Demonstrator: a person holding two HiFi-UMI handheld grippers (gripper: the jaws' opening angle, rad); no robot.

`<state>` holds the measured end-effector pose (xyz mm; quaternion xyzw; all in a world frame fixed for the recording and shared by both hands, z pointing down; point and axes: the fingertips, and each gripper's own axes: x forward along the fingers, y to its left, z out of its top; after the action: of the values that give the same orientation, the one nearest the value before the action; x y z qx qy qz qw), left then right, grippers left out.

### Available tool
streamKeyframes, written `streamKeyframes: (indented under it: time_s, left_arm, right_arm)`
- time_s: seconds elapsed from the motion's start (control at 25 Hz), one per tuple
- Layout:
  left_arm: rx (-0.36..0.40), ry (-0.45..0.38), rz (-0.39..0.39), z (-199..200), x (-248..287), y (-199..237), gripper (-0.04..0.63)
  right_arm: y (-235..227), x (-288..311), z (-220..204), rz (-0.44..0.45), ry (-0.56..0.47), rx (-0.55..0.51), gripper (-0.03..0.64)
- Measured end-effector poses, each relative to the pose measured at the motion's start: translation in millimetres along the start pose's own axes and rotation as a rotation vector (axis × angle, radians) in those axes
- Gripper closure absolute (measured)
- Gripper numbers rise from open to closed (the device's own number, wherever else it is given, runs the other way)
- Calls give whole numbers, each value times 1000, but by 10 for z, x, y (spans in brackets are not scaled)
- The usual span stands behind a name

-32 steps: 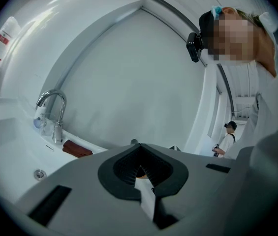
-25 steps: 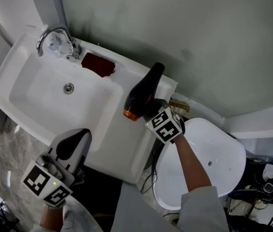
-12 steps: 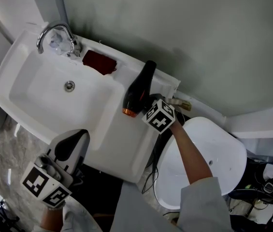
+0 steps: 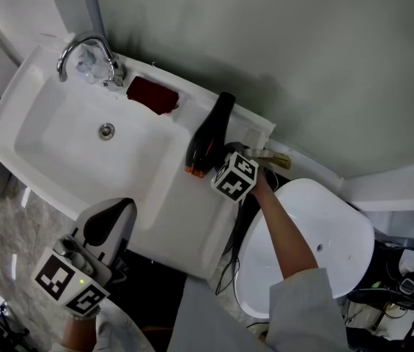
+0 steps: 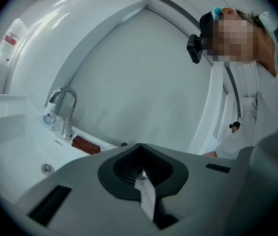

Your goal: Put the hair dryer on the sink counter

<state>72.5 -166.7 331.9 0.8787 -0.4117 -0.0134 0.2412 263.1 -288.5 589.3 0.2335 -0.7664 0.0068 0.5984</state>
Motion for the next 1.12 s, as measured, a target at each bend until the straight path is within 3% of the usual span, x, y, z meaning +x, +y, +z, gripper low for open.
streamKeyframes:
  time_s: [0.44,0.56,0.84,0.92,1.12]
  left_arm:
    - [-8,1,-10,-10,-18,40,592]
    - [-8,2,-13,-22,-30,53,592]
    - [-11,1,-17,-4,-102,86,592]
    - [-11,1,-18,-4,-126,93,592]
    - [-9,1,-25,-12,-168,97,592]
  right_arm:
    - [-24,2,-11,-39,-21,5,448]
    - [-75,-3,-32,-50,-38,61,402]
    - [-56,-36,-21,-41,-36,83,389]
    - [-13,-65,11,-12,-52,106,332]
    - [26,-120,21,-8,-63,126,327]
